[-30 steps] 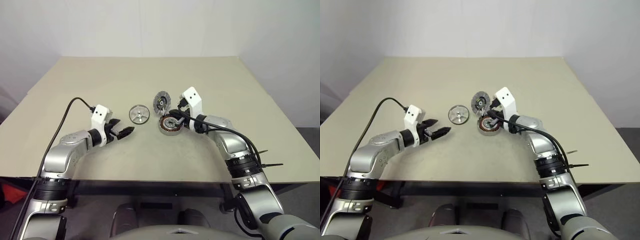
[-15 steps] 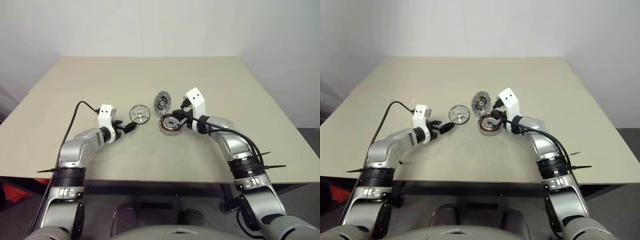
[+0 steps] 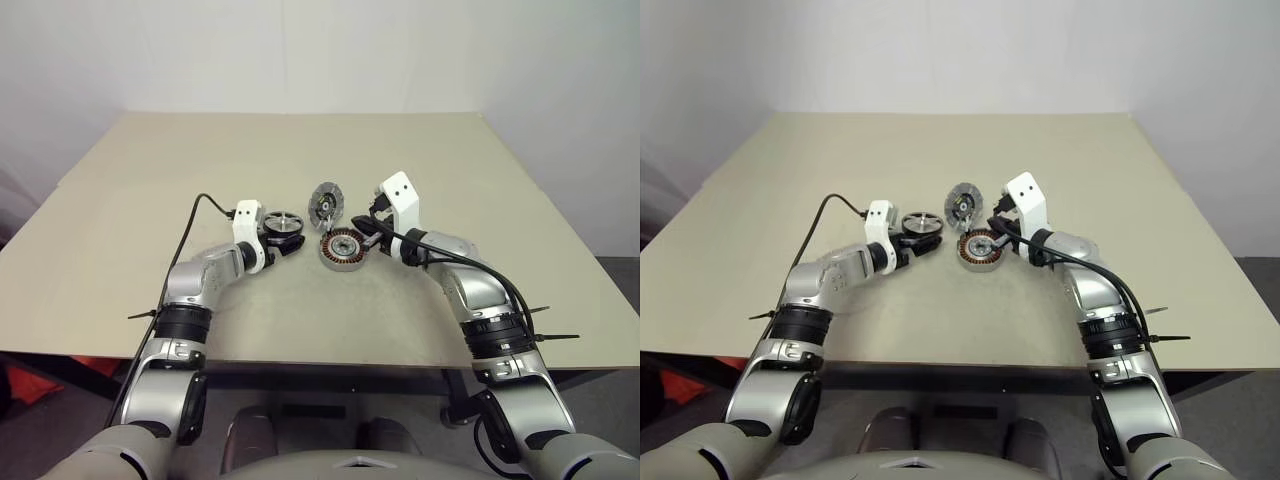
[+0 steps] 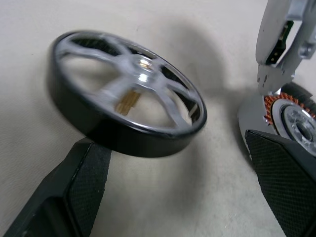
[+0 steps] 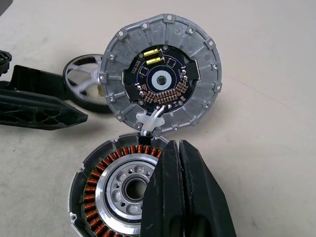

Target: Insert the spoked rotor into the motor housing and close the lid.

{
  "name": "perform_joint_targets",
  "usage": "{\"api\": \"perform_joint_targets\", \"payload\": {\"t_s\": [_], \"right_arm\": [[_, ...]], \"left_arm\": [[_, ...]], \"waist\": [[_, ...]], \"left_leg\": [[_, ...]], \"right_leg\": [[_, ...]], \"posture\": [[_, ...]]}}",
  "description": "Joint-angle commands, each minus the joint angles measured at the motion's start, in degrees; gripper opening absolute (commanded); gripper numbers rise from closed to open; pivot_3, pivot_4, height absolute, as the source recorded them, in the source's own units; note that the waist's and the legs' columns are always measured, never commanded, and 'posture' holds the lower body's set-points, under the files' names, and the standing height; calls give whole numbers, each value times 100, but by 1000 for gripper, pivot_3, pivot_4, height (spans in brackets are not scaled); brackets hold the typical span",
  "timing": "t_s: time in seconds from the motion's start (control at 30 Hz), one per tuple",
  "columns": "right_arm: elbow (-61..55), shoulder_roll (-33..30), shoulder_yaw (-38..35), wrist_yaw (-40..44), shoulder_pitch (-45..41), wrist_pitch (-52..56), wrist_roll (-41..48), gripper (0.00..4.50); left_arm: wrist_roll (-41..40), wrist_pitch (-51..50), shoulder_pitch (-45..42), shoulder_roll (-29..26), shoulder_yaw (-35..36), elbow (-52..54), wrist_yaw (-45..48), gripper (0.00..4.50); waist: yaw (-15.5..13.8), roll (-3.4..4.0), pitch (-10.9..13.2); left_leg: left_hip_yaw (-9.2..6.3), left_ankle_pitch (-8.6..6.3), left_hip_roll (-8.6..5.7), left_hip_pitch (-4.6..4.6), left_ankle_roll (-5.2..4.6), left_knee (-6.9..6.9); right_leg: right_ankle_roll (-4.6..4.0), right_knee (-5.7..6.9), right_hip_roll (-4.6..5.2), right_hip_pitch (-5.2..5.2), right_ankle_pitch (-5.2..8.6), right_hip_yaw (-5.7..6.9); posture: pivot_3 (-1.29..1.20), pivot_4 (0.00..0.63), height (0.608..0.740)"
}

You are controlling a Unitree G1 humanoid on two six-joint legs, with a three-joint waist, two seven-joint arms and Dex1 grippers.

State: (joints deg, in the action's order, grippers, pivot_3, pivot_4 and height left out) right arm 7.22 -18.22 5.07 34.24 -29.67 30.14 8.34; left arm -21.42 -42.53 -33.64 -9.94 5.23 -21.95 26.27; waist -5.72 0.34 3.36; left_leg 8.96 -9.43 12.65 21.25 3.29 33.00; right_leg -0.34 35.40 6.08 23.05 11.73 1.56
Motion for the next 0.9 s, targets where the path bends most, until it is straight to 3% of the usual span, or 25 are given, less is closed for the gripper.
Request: {"api": "perform_joint_targets", "payload": {"t_s": [0.03, 0.33, 0.7, 0.9], "right_arm": [[-289, -50, -147, -42, -64, -41, 88, 18], [-315, -70, -135, -41, -73, -8, 123, 18], [-280, -99, -170, -63, -115, 8, 168, 18], [-319, -117, -196, -97, -75, 40, 184, 18]], "left_arm": [[-241, -28, -84, 162, 241, -62, -16, 4500], [-1296, -248, -151, 706, 1731, -337, -728, 4500], [-1988, -309, -143, 801, 2517, -774, -1579, 4500], [-2451, -577, 146, 857, 2762, -457, -2030, 4500]], "waist": [[-4, 0, 0], [15, -2, 1], [29, -2, 1], [63, -3, 0]], "left_leg": [[0, 0, -1, 0, 0, 0], [-1, -5, -2, 2, -8, -1], [-1, -6, -1, -9, -10, -1], [0, -6, 2, -16, -10, -2]], "right_leg": [[0, 0, 1, -1, 0, 0], [0, -8, 1, -2, 0, 2], [2, -10, 0, -8, 1, 1], [34, -10, -3, -9, 20, 0]], "posture": [[0, 0, 740], [0, 0, 740], [0, 0, 740], [0, 0, 740]]}}
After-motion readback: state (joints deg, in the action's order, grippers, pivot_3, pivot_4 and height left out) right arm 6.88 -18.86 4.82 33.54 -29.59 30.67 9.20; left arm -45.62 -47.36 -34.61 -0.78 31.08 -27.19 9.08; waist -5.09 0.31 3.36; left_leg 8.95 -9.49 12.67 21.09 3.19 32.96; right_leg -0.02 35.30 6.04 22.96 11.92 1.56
